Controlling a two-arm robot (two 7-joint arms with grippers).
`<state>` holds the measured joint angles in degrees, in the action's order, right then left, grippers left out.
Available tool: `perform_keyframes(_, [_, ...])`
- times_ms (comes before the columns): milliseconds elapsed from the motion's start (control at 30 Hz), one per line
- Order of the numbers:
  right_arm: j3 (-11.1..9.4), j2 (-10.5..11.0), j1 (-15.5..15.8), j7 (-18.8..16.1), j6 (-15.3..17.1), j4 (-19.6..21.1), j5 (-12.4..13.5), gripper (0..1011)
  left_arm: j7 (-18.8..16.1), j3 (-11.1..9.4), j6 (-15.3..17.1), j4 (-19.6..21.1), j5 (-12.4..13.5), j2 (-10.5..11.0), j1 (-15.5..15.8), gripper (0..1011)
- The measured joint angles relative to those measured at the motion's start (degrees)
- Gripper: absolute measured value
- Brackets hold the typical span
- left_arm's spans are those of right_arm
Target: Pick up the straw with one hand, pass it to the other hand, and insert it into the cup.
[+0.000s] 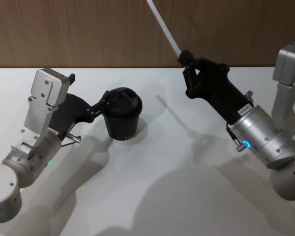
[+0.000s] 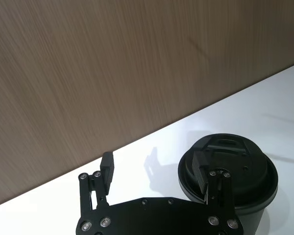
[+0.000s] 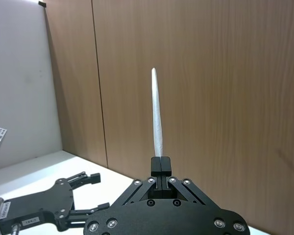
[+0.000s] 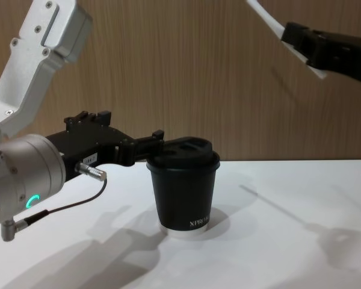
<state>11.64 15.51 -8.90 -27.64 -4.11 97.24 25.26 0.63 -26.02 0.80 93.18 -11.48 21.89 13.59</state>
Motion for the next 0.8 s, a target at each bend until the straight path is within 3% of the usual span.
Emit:
perform_keyframes(500, [2.53, -0.37, -0.61, 0.49, 1.67, 0.13, 0.31, 0, 0.49, 0.39, -0.38, 0.33, -0.36, 0.11, -0.21, 1003])
perform_keyframes(800, [3.18, -0.42, -0.72, 0.61, 2.05, 0.2, 0.37, 0, 4.28, 2.1, -1.36, 2.6, -4.14, 1.21, -0.95, 1003])
